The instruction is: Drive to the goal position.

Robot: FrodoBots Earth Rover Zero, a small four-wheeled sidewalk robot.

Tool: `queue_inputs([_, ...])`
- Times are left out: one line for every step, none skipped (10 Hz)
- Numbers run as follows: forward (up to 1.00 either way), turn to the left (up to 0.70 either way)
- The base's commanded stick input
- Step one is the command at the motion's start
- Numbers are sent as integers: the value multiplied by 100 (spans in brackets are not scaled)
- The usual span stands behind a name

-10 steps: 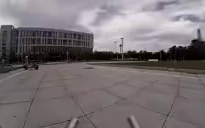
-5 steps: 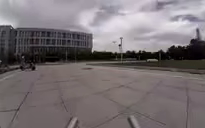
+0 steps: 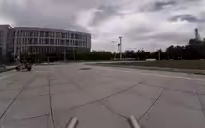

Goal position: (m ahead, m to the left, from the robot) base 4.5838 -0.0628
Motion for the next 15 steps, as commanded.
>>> queue_inputs([70, 1])
queue_inputs([70, 1])
queue_inputs([70, 1])
queue_inputs([70, 1])
queue_inputs([70, 1])
queue_inputs([70, 1])
queue_inputs([70, 1])
queue_inputs([70, 1])
queue_inputs([70, 1])
queue_inputs([70, 1])
queue_inputs([70, 1])
queue_inputs([70, 1])
queue_inputs([70, 1])
queue_inputs([70, 1])
queue_inputs([70, 1])
